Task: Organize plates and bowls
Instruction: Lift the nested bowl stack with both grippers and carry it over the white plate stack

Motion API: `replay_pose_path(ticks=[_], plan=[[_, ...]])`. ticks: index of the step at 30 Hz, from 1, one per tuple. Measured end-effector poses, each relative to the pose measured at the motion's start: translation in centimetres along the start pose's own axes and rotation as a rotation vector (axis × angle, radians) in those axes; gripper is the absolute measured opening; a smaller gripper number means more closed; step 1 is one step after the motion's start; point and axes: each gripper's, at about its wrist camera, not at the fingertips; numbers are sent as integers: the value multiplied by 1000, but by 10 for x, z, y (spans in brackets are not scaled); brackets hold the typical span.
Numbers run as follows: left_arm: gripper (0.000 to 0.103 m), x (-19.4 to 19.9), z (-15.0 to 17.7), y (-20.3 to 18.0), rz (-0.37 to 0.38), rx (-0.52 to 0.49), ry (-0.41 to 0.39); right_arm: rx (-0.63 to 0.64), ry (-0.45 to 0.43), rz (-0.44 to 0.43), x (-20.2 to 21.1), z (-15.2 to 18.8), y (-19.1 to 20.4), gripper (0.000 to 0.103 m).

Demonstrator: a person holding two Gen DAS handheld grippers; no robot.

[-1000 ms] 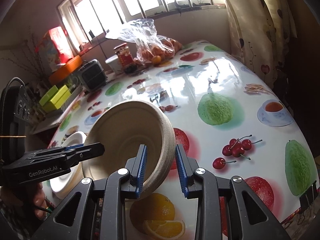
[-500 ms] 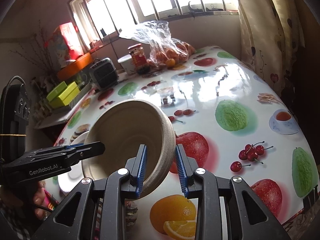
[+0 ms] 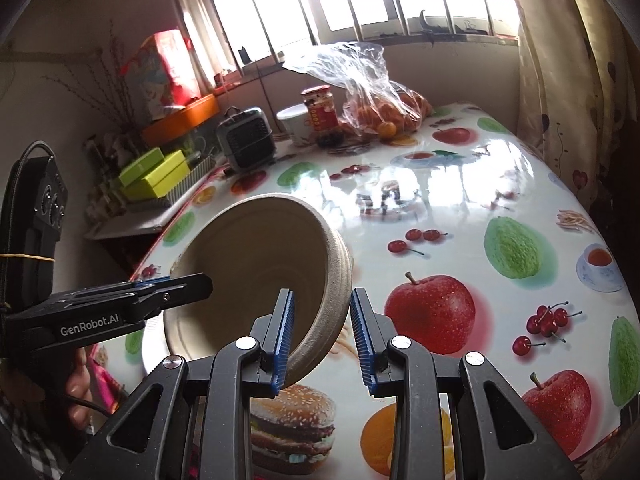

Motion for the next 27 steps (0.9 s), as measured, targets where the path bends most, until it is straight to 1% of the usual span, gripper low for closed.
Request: replay_pose_path(ticks=[17,27], plan=[[24,28,2,54,-73,88,-44,82,43,-91,-29,-6,53,28],[24,35,5,88,-117,149,-46,124,88,-140,-55,-9,81,28]])
Point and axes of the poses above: each gripper's, at about its wrist camera, not at the fingertips, and x roughly against the way its jaws point, y to its left, z to its underside, and after that the axes turned 4 degrees about x, right-handed
